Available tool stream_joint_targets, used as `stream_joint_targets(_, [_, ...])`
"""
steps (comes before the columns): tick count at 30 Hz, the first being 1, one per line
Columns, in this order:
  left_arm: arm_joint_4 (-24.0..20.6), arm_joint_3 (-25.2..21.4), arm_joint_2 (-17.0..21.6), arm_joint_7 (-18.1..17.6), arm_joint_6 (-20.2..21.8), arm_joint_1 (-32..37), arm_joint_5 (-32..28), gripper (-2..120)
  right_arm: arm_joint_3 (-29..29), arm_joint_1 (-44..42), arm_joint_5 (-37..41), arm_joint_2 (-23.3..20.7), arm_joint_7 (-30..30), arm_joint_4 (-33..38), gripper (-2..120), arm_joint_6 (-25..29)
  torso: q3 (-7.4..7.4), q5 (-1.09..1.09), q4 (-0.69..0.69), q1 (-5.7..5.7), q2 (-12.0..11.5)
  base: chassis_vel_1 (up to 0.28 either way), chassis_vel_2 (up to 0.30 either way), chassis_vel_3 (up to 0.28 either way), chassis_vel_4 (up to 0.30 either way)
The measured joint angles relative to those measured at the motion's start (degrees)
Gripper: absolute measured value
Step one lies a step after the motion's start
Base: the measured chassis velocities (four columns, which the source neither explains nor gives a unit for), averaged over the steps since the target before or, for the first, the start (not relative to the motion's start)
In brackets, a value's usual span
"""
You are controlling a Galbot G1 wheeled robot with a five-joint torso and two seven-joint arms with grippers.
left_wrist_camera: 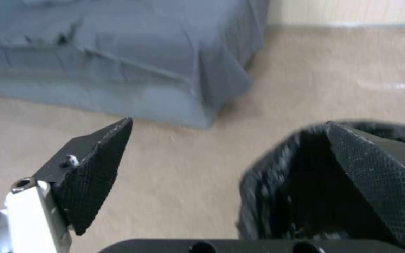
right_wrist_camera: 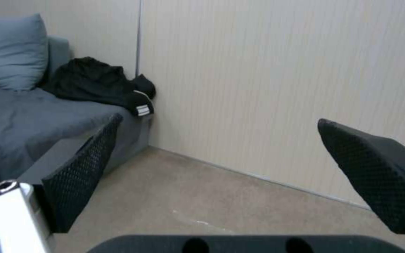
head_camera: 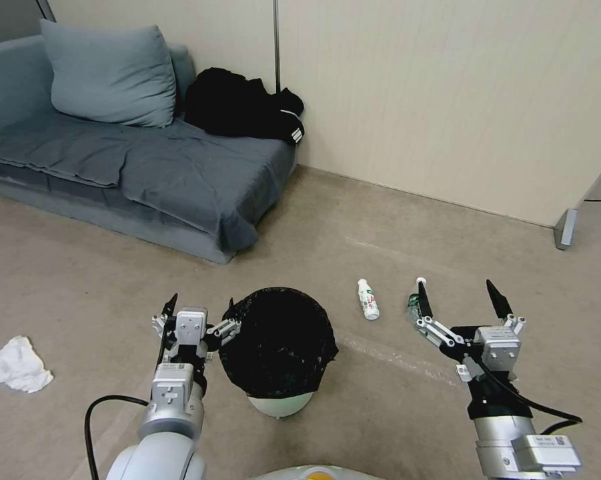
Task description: Pick up the trash bin, then pick up the garbage from the floor and place it into the trash bin.
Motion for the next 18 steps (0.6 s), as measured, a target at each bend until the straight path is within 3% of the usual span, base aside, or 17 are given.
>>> stream_joint_targets(2, [0.01, 0.29, 0.11, 0.4, 4.39, -0.23, -1.67, 100, 0.02, 0.1, -0.39, 0.0, 0.15, -0.31, 100, 0.59, 0.0, 0.0, 0.0, 0.0, 0.0, 0.0, 0.0, 0.0, 0.0])
stream_joint_targets(7, [0.24, 0.18, 0.46, 1.92, 9.99, -0.88, -4.46, 100, 0.17, 0.16, -1.49, 0.0, 0.78, -1.14, 100, 1.42, 0.0, 0.0, 0.0, 0.0, 0.0, 0.0, 0.0, 0.0, 0.0])
stream_joint_targets(18, [4.77, -1.51, 0.57, 1.32, 14.68, -4.23, -8.48, 100, 0.26, -0.1, -3.3, 0.0, 1.7, -1.58, 100, 2.16, 0.0, 0.0, 0.0, 0.0, 0.0, 0.0, 0.0, 0.0, 0.0])
